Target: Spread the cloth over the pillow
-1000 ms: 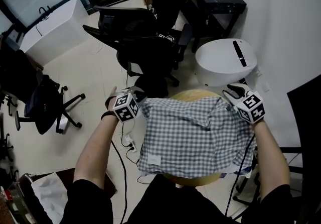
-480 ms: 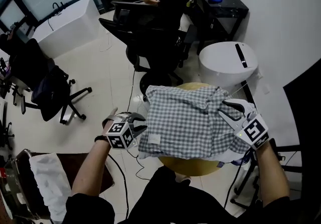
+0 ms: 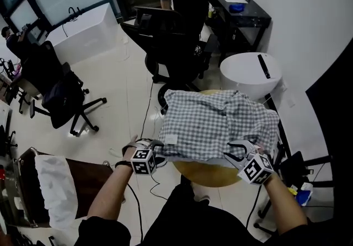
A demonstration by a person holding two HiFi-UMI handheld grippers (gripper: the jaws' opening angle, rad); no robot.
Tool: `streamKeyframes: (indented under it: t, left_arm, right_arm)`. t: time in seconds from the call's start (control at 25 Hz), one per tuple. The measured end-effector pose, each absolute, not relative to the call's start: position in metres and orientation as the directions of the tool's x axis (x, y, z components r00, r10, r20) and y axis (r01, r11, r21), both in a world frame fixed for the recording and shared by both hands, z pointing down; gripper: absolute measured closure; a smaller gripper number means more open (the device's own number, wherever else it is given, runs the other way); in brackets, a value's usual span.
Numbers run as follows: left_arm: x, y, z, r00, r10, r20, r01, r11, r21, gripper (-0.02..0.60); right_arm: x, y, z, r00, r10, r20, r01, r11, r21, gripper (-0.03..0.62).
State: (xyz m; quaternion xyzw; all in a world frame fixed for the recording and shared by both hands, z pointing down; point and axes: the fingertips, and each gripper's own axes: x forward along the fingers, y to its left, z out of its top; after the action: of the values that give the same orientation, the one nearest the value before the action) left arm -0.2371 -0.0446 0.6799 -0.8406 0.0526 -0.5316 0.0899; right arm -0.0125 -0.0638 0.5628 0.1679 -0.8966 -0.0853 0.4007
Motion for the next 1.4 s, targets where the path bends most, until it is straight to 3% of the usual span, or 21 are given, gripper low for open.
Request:
streamKeyframes:
  t: [0.16,0.36,0.44,0.52,0.56,0.84,1.4]
  left_arm:
    - [-0.245,-0.054,0.691,0.394,-0.284,0.874,-0.054,-0.957,-0.286,0.371]
    - [-0.246,-0.045,0.688,0.385,-0.317,0.867,-0.072,-0.947,-0.314,0.501]
    - [-0.246,-0.040,0.683,0.388,-0.334,0.859,-0.060,-0.939,-0.337,0.535]
    - [-0.248,-0.037,0.676,0.389,-0.356,0.850,-0.053,-0.930,-0.365,0.567]
    - [-0.250,-0.036,0.670,0.383,-0.364,0.849,-0.046,-0.926,-0.376,0.570]
    - [-0.266,-0.017,0.625,0.349,-0.399,0.848,0.021,-0.901,-0.433,0.575]
    - [-0.282,0.039,0.611,0.338,-0.402,0.851,-0.010,-0.906,-0.423,0.577]
  right_arm:
    - [-0.018,-0.040,0.605,-0.563,-0.345,0.751,-0.186,0.938,0.292,0.405]
    - [-0.010,-0.036,0.641,-0.447,-0.432,0.783,-0.188,0.901,0.391,0.407]
    - [-0.006,-0.037,0.643,-0.438,-0.466,0.769,-0.207,0.884,0.419,0.459]
    - [-0.003,-0.034,0.637,-0.447,-0.484,0.752,-0.219,0.875,0.432,0.556]
    - [-0.003,-0.032,0.632,-0.453,-0.489,0.745,-0.220,0.871,0.439,0.585]
    - [-0.009,-0.011,0.581,-0.516,-0.530,0.673,-0.210,0.840,0.500,0.585]
    - [-0.022,0.052,0.547,-0.600,-0.500,0.624,-0.150,0.837,0.526,0.585]
